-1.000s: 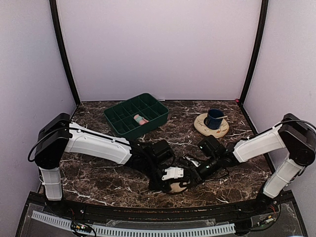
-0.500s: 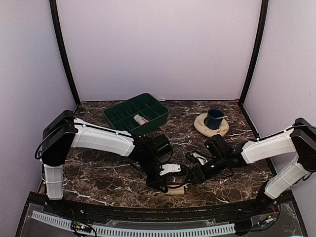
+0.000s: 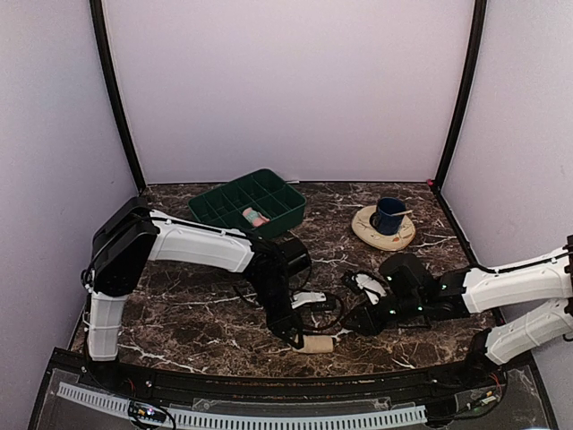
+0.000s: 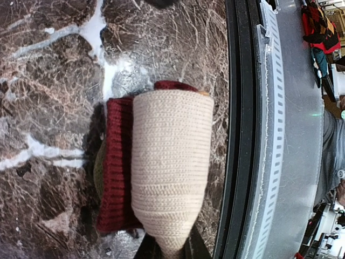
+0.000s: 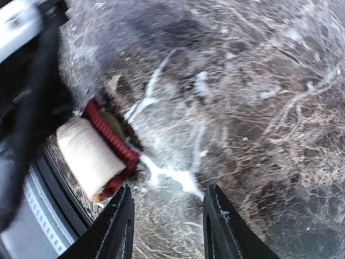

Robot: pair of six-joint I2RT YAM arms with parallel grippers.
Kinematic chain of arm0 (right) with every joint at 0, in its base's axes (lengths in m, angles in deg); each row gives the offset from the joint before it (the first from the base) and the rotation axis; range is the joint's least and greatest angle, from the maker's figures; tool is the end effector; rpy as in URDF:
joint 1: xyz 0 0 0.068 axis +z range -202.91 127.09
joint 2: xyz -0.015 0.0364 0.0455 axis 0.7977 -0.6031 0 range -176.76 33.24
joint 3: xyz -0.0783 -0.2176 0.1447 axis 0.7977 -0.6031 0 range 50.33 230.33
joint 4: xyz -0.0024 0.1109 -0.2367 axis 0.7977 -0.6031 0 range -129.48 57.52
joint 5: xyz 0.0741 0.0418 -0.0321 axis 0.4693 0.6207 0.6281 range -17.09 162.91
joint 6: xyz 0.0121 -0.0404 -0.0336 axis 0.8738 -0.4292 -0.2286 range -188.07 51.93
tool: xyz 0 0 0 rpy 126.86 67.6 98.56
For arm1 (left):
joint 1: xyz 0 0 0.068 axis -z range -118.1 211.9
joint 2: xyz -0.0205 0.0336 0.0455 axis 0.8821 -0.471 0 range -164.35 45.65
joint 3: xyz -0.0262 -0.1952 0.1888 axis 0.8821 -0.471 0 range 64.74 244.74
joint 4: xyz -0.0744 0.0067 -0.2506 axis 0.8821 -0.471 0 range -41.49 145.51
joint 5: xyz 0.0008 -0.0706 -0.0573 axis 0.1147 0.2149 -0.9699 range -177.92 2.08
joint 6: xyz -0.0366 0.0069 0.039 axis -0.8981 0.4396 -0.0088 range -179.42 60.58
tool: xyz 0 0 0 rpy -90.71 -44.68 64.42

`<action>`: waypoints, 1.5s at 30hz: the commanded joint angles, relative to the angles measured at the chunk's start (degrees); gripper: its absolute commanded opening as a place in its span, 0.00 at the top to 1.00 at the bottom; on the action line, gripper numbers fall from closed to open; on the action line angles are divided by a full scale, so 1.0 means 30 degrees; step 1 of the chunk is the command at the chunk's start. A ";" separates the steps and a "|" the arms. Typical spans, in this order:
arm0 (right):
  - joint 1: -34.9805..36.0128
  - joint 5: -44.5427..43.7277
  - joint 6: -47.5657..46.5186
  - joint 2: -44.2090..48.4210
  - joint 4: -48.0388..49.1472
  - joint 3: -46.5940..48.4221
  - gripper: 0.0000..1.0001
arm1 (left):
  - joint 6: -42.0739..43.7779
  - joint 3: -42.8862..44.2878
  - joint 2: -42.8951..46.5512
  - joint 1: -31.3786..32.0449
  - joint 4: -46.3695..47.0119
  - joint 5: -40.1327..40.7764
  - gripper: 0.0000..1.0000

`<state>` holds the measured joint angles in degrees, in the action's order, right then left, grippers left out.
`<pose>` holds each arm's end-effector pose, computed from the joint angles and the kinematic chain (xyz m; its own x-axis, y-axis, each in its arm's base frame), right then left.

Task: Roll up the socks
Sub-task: Roll the sock at the center of the board, then pick up the sock from the center of the board.

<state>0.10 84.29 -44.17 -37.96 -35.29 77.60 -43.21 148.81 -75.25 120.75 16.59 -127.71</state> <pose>0.1313 0.1860 0.1574 -0.7508 -0.3364 -0.5684 -0.6127 0.6763 0.4090 0.1938 -0.3649 0.1430 -0.2753 0.8698 -0.4094 0.8496 0.0209 -0.5270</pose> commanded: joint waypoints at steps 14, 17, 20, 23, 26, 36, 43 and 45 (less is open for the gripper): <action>0.6481 -0.7278 -0.2078 0.1161 -0.0368 0.0613 0.56 | -0.0115 0.0935 -0.1189 -0.0781 -0.2084 -0.2448 0.98; 0.7496 -0.7689 -0.2730 0.0290 -0.0712 0.1449 0.56 | -0.0008 0.0936 -0.1281 -0.0944 -0.2205 -0.2717 0.98; 0.8307 -0.8091 -0.3521 -0.0499 -0.1053 0.2248 0.55 | 0.0142 0.0954 -0.1436 -0.1063 -0.2333 -0.2836 0.98; 0.8926 -0.8272 -0.4449 -0.1237 -0.1519 0.3009 0.54 | 0.0231 0.0938 -0.1530 -0.1099 -0.2405 -0.3130 0.98; 0.9332 -0.8260 -0.5250 -0.2025 -0.1896 0.3680 0.53 | 0.0307 0.0875 -0.1522 -0.1101 -0.2431 -0.3223 0.98; 0.9605 -0.8856 -0.7198 -0.4219 -0.2491 0.5109 0.51 | 0.0535 0.0943 -0.1680 -0.1160 -0.2692 -0.3402 0.98; 0.9521 -0.9457 -0.8378 -0.5425 -0.2681 0.5959 0.49 | 0.0603 0.0881 -0.1712 -0.1160 -0.2735 -0.3386 0.98; 0.9333 -0.9340 -0.8632 -0.5650 -0.2640 0.6131 0.48 | 0.0578 0.0893 -0.1717 -0.1160 -0.2716 -0.3387 0.98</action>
<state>28.47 57.78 -67.28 -53.56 -43.51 93.84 -42.49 150.98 -79.71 117.28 10.71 -138.20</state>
